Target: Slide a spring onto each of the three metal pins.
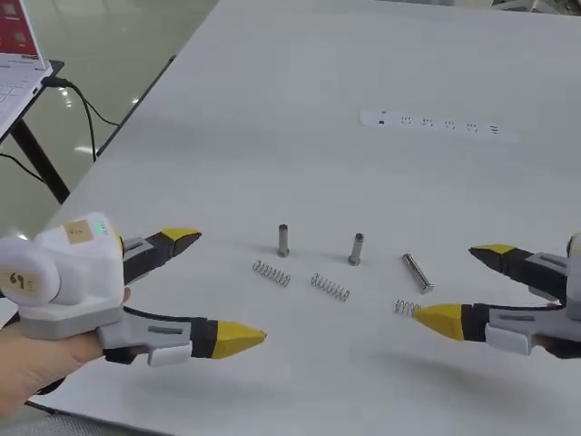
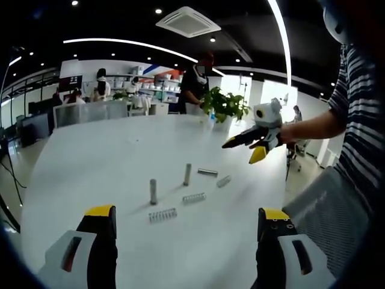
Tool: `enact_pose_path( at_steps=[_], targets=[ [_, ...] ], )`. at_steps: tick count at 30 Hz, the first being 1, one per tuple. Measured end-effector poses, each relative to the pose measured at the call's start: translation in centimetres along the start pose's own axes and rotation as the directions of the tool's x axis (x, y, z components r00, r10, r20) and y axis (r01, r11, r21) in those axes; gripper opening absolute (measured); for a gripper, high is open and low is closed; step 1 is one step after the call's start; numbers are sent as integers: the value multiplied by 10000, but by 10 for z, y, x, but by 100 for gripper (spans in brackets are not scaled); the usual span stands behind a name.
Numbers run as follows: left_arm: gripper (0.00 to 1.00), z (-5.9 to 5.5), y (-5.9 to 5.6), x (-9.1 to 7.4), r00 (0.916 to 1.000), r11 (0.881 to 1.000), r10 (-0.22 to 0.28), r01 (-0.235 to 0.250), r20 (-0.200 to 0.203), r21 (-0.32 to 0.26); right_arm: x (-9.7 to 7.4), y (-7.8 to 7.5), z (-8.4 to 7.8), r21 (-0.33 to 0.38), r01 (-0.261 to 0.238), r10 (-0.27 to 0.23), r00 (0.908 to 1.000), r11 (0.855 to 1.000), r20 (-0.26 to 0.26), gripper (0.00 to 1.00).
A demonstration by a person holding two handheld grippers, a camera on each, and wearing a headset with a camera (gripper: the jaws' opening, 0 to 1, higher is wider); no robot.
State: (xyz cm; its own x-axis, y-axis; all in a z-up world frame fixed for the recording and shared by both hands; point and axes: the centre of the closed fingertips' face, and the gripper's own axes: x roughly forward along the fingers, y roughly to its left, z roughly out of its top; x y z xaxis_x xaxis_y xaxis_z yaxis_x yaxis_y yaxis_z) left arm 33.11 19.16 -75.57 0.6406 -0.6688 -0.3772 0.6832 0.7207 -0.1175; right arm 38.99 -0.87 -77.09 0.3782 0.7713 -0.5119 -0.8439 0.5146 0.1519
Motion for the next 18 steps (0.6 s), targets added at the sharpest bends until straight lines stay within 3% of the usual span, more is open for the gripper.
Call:
enact_pose_path(
  at_steps=[10,13,18],
  targets=[
    [95,-1,-1,0,10000,10000,8,-8,10,-45,12,-13,9,198,230,-214,9969,9995,-751,65],
    [95,-1,-2,0,10000,10000,-3,3,-25,-21,17,-23,-2,142,540,-509,9851,9984,-1642,60],
    [95,0,-1,0,10000,10000,39,-39,28,-76,26,-28,-6,476,566,-459,9784,9973,-2017,55]
  ],
)
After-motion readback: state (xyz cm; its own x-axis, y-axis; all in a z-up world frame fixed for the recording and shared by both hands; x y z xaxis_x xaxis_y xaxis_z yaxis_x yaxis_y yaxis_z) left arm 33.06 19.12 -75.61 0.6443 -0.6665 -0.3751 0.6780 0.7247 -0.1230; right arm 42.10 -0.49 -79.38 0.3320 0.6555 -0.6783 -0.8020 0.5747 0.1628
